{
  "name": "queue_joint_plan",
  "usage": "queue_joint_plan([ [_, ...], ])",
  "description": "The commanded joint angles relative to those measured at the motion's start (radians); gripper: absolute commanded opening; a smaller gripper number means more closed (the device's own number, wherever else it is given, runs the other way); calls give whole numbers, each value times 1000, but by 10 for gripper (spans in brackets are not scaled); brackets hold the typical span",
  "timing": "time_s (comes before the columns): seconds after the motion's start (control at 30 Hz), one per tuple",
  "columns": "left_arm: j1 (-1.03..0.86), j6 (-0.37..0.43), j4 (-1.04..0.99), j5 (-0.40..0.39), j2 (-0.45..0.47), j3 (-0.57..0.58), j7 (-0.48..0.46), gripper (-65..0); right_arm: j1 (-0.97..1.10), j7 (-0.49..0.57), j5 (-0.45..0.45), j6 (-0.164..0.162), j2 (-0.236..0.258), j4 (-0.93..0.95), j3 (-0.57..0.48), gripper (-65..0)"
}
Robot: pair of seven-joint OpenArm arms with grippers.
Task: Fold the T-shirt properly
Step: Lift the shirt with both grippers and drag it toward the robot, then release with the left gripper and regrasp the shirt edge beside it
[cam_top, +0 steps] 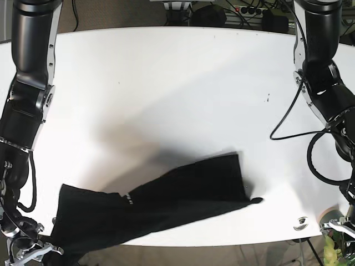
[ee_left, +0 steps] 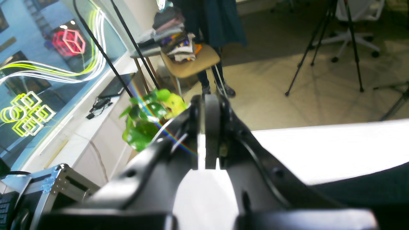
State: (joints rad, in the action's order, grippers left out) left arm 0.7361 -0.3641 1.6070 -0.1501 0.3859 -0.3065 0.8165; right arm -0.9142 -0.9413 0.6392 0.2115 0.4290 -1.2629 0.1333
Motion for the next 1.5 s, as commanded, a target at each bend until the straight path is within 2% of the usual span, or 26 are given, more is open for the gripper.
queue_joint_plan([
  [0.0, -5, 1, 25, -6, 9, -4, -24, -650, 34, 21, 67, 6, 44, -19, 19, -631],
  [0.07, -66, 1, 43, -7, 9, -6, -24, -650, 111, 23, 95, 6, 46, -59, 44, -631],
  [0.23, -215, 0, 94, -9, -2, -4, -32, -650, 283, 28, 97, 6, 43, -125, 124, -631],
  [0.37, -315, 0, 97, -9, -75, -3, -32, -646, 398, 28, 95, 6, 4, -176, 165, -631],
  [0.47, -372, 0, 89, -9, -121, -1, -32, -560, 465, 29, 95, 7, -8, -197, 193, -631],
  [0.63, -402, 4, 40, -1, -261, 0, -32, -275, 538, 29, 95, 7, -26, -200, 194, -631],
  [0.73, -385, 7, -66, -1, -305, 8, -41, -217, 554, 32, 95, 7, -28, -200, 194, -631],
  [0.83, -338, 7, -169, -1, -328, 59, -92, -217, 565, 54, 95, 7, -28, -200, 191, -631],
  [1.17, -235, 18, -610, -1, -364, 247, -403, -215, 596, 67, 98, 7, -28, -200, 190, -631],
  [1.3, -161, 121, -798, -3, -374, 330, -518, -213, 610, 67, 98, 7, -28, -231, 190, -631],
  [1.47, -94, 182, -1002, -6, -379, 433, -642, -211, 611, 67, 98, 7, -37, -242, 190, -631],
])
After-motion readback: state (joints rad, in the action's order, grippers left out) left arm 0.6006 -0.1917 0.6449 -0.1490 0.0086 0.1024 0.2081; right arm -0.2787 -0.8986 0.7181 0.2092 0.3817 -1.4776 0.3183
